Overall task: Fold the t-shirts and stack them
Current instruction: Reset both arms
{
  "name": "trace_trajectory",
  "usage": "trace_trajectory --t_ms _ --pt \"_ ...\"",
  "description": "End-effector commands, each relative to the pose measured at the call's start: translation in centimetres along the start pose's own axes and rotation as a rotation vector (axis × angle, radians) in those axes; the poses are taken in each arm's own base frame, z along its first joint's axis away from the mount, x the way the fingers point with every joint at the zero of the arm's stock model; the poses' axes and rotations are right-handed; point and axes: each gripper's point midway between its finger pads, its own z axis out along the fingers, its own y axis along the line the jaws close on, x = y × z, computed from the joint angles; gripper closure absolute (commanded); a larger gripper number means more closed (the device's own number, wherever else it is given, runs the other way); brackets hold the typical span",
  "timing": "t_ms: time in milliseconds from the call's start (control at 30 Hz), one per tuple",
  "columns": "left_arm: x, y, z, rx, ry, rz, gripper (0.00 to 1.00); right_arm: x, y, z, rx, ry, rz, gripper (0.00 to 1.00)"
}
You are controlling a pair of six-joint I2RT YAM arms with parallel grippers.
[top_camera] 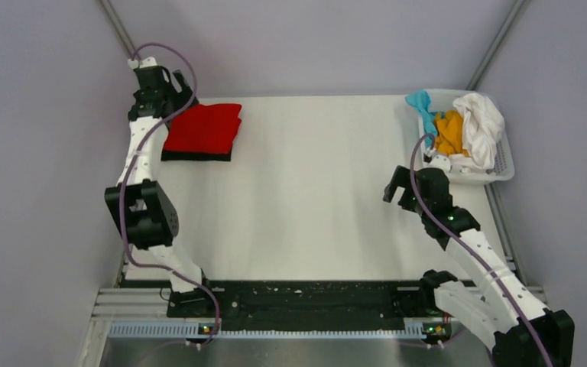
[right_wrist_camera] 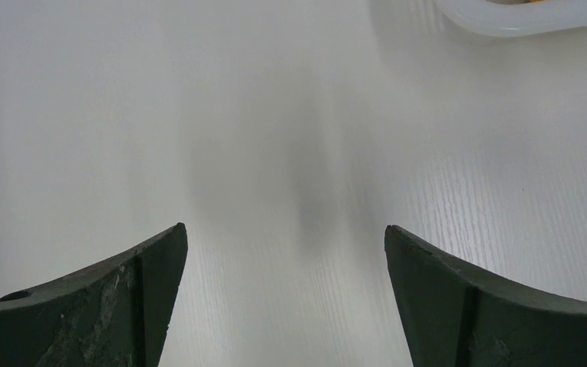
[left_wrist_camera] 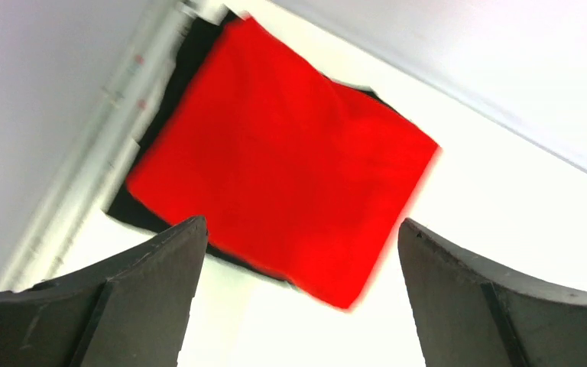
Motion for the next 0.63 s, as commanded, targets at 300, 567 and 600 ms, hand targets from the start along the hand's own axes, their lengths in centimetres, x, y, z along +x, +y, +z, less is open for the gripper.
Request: trace_trajectory --t_ms 300,567,600 --pt "21.3 -10.1 -19.1 0.444 0.085 -0.058 0.01 -0.6 -0.9 -1.5 0.008 -0.075 0.058 0.01" --pt "24.4 -4.0 -21.1 0.283 0.081 -0.028 0.01 -0.4 -1.2 -1.9 -0.003 -0.102 0.071 0.03" --pt "24.0 -4.0 -21.4 0.298 0.061 -0.032 0.01 -0.5 -1.2 -2.0 -0.006 -0.108 0.072 0.02"
